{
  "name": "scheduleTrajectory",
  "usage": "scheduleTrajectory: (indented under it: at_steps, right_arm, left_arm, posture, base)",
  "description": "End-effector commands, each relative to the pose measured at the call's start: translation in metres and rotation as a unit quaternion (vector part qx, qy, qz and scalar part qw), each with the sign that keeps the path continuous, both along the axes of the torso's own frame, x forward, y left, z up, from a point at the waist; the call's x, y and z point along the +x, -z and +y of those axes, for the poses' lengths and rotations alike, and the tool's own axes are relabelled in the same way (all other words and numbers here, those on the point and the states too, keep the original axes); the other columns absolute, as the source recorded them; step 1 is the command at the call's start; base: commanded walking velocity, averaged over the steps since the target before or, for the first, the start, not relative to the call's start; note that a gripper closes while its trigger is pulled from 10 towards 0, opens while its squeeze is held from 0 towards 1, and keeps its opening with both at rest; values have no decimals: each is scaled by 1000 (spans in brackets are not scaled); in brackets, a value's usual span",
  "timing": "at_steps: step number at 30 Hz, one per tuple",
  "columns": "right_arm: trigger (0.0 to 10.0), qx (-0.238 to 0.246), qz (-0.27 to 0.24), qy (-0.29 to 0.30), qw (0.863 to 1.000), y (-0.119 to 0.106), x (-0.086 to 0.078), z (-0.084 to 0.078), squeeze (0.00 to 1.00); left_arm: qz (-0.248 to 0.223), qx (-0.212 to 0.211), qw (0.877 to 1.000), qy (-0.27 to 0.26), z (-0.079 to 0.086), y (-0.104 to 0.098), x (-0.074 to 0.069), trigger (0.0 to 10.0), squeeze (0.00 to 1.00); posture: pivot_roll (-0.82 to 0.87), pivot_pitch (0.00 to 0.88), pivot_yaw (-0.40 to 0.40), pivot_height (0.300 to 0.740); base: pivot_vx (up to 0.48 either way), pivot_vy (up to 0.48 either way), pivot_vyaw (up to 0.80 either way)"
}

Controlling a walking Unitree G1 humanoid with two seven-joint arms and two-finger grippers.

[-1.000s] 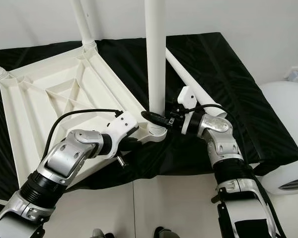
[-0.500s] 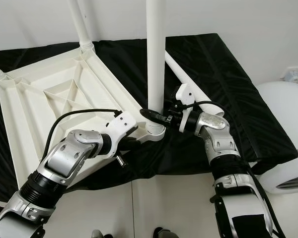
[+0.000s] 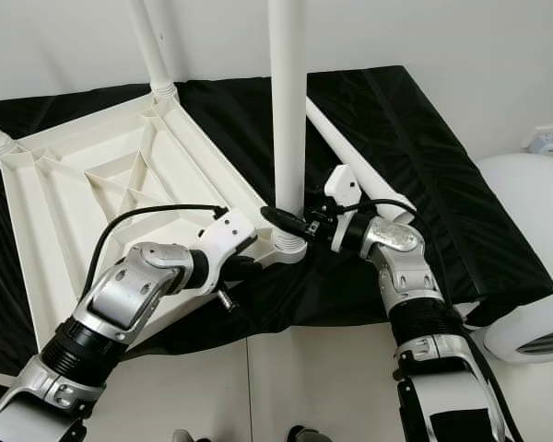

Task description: Building children table

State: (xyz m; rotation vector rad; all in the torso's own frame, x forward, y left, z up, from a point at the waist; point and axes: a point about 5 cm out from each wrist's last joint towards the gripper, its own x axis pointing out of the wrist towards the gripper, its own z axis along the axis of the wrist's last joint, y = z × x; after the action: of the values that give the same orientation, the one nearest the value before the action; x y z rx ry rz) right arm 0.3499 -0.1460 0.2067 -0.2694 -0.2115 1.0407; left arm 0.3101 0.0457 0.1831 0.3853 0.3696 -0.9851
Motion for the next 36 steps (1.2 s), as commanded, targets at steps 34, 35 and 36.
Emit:
scheduleTrajectory:
  at_steps: [34,35,36]
  right_arm:
    - [10000,49,70,159,984,39,-5,8,0]
    - [10000,49,70,159,984,39,-5,8,0]
    - [10000,58,60,156,984,35,-6,9,0]
  left_arm:
    - [-27,-17,999,-42,-4,-1,2,10000,0]
    - [-27,-17,999,-42,-4,-1,2,10000,0]
    - [-28,-18,999,-42,-4,0,2,10000,0]
  posture:
    - [-106,122,51,740]
    - [-106,122,51,740]
    - [-105,121,49,740]
  base:
    - [0,0,0]
    - [0,0,0]
    - [0,0,0]
